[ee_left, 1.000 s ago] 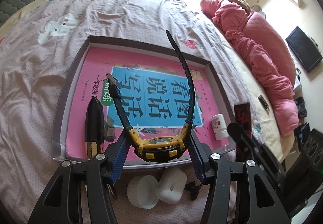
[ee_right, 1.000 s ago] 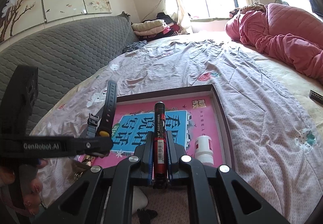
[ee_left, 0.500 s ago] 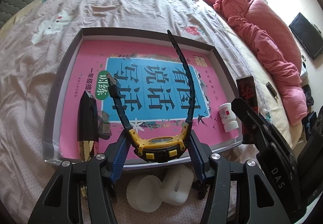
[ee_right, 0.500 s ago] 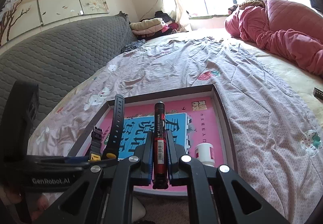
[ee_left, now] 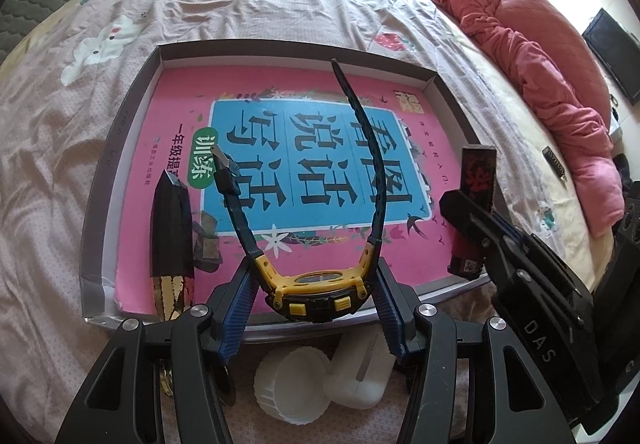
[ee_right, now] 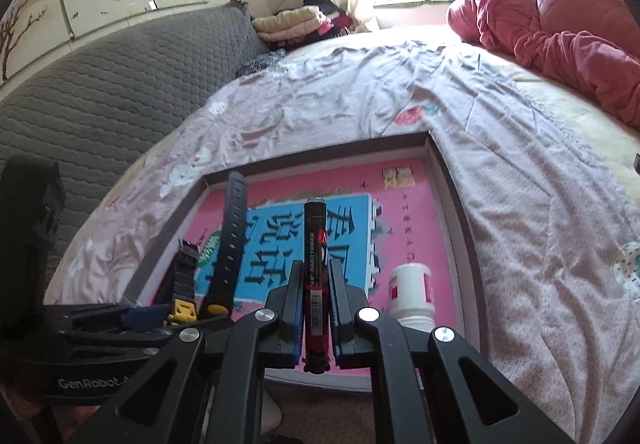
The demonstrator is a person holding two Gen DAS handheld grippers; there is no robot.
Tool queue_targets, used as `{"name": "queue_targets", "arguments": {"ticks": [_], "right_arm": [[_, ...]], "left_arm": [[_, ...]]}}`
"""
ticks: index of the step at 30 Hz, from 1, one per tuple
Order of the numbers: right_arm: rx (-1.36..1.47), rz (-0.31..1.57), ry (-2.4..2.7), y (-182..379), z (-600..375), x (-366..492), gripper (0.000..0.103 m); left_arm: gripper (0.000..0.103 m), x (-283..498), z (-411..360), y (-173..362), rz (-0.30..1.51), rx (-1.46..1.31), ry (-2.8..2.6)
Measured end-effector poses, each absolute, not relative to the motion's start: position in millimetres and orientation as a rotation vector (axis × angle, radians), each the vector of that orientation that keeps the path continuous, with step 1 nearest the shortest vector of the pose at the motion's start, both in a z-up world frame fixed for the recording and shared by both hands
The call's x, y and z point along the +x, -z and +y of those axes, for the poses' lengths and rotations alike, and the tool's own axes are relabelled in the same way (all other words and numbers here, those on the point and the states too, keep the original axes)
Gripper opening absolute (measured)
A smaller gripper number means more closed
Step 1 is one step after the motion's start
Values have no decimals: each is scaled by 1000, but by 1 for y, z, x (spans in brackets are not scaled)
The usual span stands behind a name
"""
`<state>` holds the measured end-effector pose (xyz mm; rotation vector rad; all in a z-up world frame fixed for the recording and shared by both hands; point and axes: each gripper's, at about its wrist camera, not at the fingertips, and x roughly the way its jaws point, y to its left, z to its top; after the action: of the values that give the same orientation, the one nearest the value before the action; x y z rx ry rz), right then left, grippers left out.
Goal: Organize rigid objects
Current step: 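Lower the lighter into the tray and open the right gripper while the left holds the watch above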
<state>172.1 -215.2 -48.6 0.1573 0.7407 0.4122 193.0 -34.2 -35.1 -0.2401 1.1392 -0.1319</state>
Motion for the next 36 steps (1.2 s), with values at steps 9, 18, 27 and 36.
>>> {"name": "queue_targets", "arguments": {"ticks": [9, 18, 27, 36], "right_arm": [[163, 800, -452, 57, -212, 176, 11], [149, 841, -434, 63, -209, 179, 11], [52, 834, -410, 63, -199, 177, 11], [33, 823, -425, 59, -196, 175, 11]], "left_arm": [[58, 196, -39, 39, 1154, -220, 130], [58, 197, -46, 39, 1146, -154, 134], [58, 202, -39, 43, 1152, -184, 125], [58, 206, -35, 44, 1156, -208, 110]]}}
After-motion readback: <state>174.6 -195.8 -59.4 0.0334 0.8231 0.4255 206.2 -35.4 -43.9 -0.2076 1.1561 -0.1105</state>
